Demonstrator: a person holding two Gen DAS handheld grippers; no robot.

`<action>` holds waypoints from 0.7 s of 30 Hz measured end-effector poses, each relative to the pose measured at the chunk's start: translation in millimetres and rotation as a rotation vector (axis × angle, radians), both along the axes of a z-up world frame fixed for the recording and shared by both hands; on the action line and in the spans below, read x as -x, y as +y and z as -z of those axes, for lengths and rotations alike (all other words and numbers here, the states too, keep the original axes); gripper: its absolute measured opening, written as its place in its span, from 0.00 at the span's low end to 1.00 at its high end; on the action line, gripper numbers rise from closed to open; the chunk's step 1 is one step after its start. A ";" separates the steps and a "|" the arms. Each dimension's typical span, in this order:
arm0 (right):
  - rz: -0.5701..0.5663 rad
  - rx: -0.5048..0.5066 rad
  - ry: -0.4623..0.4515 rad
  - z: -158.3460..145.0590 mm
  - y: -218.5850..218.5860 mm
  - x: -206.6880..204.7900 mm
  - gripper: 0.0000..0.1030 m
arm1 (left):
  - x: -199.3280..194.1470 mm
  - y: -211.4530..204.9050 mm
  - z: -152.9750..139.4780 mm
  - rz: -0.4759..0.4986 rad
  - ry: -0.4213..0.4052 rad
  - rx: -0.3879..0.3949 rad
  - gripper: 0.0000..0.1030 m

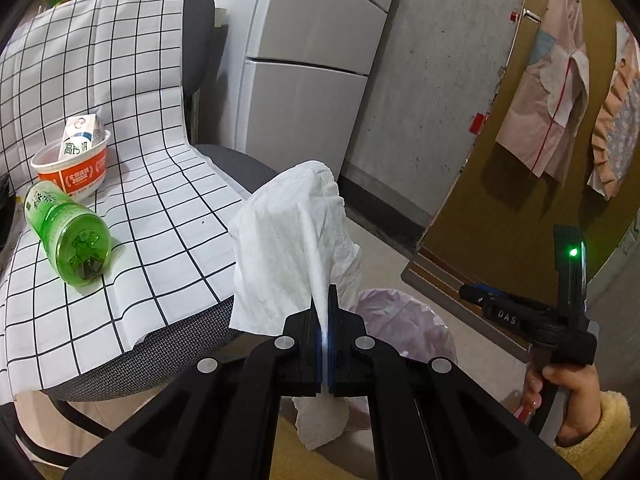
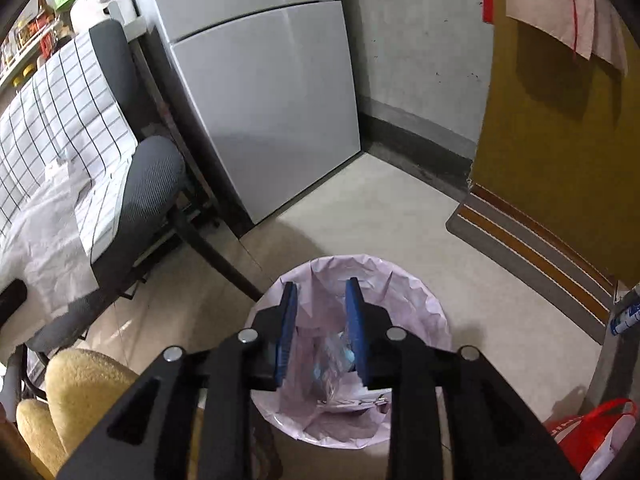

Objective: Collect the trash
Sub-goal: 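Carry both items over the bin and open the right tool, then the left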

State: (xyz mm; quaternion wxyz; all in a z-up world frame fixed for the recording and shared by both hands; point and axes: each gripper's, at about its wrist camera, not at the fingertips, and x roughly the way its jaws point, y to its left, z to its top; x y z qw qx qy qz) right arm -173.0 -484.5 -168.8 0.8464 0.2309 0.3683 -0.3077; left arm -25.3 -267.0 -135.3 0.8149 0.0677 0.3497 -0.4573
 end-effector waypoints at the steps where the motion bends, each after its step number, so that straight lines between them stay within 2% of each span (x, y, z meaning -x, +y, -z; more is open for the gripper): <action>1: 0.000 0.006 -0.010 -3.6 0.1 0.3 0.24 | 0.0 -0.4 -0.8 0.004 0.002 0.002 0.02; 10: -0.003 0.096 -0.128 -53.9 0.1 8.8 0.24 | 16.7 -22.4 0.5 0.131 -0.003 0.001 0.02; 14: 0.006 0.122 -0.162 -68.0 -3.6 16.8 0.24 | 23.2 -46.5 10.8 0.219 0.040 0.000 0.03; 21: 0.062 0.134 -0.180 -71.7 -21.9 40.5 0.24 | 42.4 -97.3 42.8 0.357 0.104 -0.063 0.03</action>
